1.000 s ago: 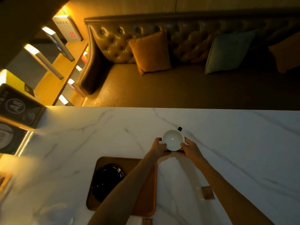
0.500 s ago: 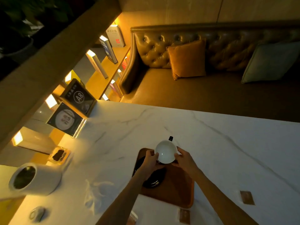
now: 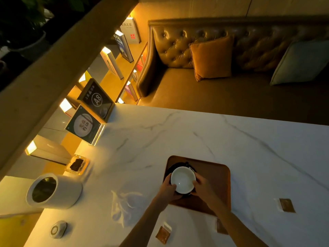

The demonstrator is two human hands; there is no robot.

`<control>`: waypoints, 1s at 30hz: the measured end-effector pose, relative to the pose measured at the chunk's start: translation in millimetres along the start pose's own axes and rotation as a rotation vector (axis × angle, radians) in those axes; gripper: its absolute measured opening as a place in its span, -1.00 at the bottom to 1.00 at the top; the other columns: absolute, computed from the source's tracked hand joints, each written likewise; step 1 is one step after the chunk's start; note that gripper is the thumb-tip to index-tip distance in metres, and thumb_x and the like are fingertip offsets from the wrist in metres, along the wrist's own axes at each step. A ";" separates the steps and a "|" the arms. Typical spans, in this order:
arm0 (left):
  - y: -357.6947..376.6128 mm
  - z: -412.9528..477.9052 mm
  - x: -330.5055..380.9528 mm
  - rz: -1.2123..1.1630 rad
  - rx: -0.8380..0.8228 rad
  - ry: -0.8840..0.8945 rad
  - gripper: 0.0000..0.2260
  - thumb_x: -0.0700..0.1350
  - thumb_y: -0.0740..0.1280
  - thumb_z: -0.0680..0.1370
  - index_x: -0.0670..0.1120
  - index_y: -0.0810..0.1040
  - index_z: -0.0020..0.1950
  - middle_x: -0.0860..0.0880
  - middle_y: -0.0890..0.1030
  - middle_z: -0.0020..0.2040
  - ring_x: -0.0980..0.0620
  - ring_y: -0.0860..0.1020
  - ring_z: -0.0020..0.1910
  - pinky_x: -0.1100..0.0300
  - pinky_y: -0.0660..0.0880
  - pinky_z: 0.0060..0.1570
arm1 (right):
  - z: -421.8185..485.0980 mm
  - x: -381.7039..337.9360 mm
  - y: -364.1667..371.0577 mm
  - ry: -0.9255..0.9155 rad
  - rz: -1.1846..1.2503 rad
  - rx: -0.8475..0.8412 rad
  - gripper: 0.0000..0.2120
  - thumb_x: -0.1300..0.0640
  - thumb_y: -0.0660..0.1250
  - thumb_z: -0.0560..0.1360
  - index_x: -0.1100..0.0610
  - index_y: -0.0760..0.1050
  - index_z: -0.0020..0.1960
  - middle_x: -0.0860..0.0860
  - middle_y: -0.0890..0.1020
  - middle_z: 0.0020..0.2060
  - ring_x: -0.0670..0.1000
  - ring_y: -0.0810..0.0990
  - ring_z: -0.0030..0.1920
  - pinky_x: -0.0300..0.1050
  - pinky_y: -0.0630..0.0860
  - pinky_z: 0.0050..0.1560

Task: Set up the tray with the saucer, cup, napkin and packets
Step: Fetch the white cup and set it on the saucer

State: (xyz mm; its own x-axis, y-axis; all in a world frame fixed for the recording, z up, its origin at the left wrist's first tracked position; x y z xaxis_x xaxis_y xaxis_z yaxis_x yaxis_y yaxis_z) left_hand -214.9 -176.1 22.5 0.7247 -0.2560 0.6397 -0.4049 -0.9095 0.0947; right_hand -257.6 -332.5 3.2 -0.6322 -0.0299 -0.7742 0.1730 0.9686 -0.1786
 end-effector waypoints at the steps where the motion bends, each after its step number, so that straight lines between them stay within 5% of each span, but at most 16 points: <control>1: -2.7 1.5 -1.8 0.014 0.000 -0.001 -0.49 -0.35 0.17 0.58 0.01 0.25 0.48 -0.16 0.31 0.41 -0.22 0.38 0.36 -0.18 0.58 0.15 | 0.9 1.2 3.9 0.019 0.009 0.008 -0.62 0.29 0.16 0.59 0.19 0.34 0.40 0.17 0.48 0.20 0.15 0.48 0.16 -0.22 0.59 -0.28; 11: -18.7 14.5 -16.9 -0.010 -0.009 -0.001 -0.53 -0.40 0.18 0.53 0.00 0.28 0.36 -0.11 0.34 0.30 -0.15 0.41 0.28 -0.09 0.63 0.07 | 11.5 16.9 25.2 0.059 0.006 0.035 -0.60 0.22 0.14 0.61 0.15 0.30 0.44 0.16 0.47 0.29 0.02 0.46 0.14 0.04 0.61 0.05; 15: -16.0 20.9 -21.9 -0.026 0.028 -0.040 -0.48 -0.39 0.21 0.56 -0.07 0.22 0.47 -0.17 0.30 0.39 -0.23 0.38 0.35 -0.21 0.58 0.14 | 14.1 23.9 22.0 0.044 -0.016 0.041 -0.60 0.17 0.17 0.61 0.09 0.29 0.44 0.09 0.49 0.23 -0.04 0.48 0.05 -0.18 0.61 -0.13; 22: -10.4 30.3 -23.9 -0.026 0.061 -0.083 -0.47 -0.37 0.21 0.56 -0.04 0.21 0.49 -0.18 0.31 0.40 -0.19 0.42 0.30 -0.07 0.64 0.02 | 25.2 30.6 16.4 0.061 -0.033 0.048 -0.59 0.20 0.13 0.62 0.13 0.27 0.47 0.14 0.46 0.32 0.11 0.47 0.25 0.11 0.60 0.12; 30: -7.7 34.5 -22.4 -0.015 0.080 -0.103 -0.45 -0.33 0.19 0.57 0.03 0.20 0.51 -0.14 0.33 0.39 -0.20 0.41 0.33 -0.03 0.64 0.03 | 30.7 34.7 12.9 0.093 -0.015 0.034 -0.57 0.10 0.14 0.62 0.09 0.25 0.47 0.12 0.47 0.30 0.05 0.48 0.17 0.02 0.61 0.07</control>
State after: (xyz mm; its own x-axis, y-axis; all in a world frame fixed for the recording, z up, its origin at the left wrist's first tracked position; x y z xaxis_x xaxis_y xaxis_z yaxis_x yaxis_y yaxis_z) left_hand -208.8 -174.7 -18.9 0.7852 -0.2709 0.5569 -0.3512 -0.9354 0.0400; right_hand -254.1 -328.6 -44.7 -0.7019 -0.0203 -0.7120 0.1871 0.9593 -0.2117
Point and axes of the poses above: each hand's wrist, its own z-axis towards the middle knuckle, its own y-axis out of the palm, x = y × z, the point moved 4 cm from there along z, towards the middle knuckle
